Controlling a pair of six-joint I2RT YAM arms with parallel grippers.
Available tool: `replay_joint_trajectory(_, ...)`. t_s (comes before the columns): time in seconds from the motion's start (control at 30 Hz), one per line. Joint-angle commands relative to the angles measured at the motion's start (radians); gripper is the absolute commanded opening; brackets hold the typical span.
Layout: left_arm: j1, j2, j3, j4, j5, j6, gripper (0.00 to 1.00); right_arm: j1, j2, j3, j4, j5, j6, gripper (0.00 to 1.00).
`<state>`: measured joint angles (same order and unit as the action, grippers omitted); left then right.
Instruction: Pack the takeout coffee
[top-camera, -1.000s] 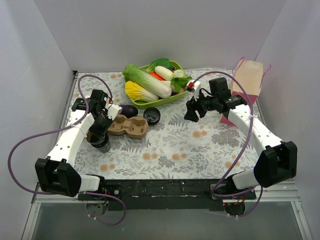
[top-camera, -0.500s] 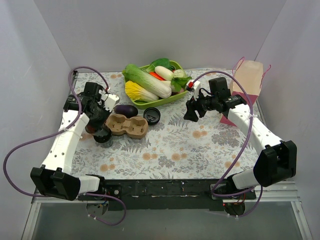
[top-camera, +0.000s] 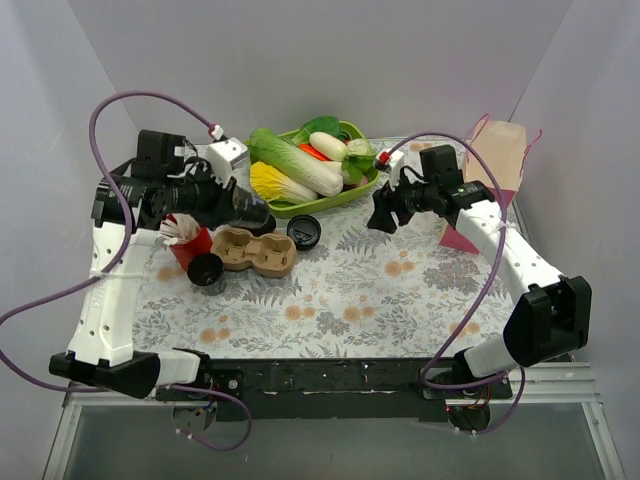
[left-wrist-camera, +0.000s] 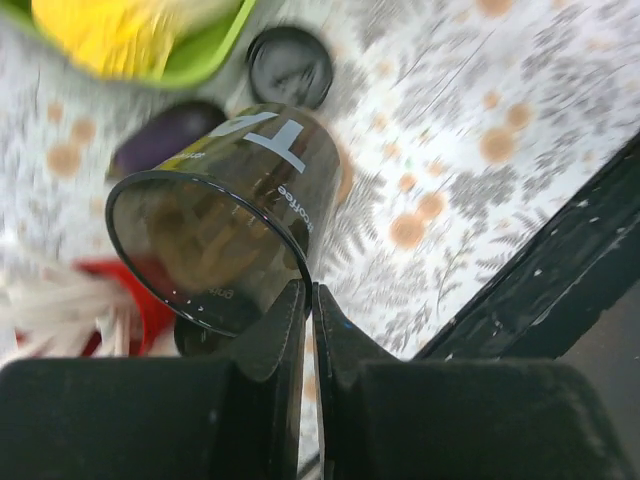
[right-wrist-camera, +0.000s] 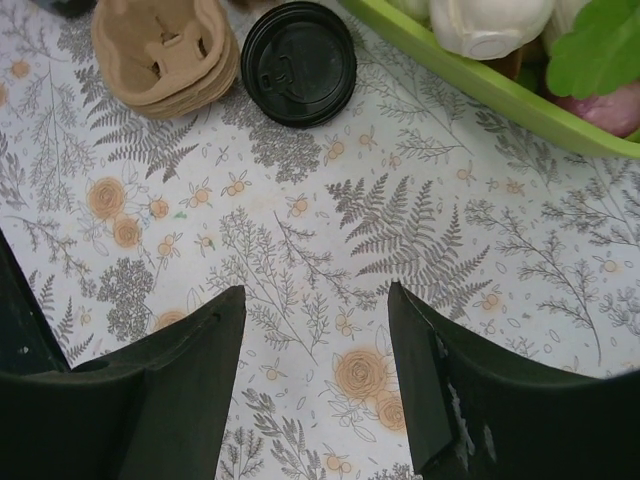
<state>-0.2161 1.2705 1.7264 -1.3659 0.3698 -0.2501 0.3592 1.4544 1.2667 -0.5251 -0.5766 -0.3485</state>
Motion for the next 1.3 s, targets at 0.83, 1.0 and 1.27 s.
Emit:
replay_joint_trajectory(0.83,-0.729,0.543,-0.077,0.261,-0.15,0.157,0.0,-0.223,-0.054,0.184,0.003,0.445,0.112,0.67)
replay_joint_trajectory(1.0,-0.808,0.578,-0.091,0.303,-0.238,0.115,0.0,-0.223,-0.069,0.151,0.02,0.411,0.117,0.67)
replay_joint_trajectory(1.27,-0.835,0.589,-0.105,0.321,-0.269,0.086,0.0,-0.224,-0.103,0.074,0.042,0.373,0.137,0.67)
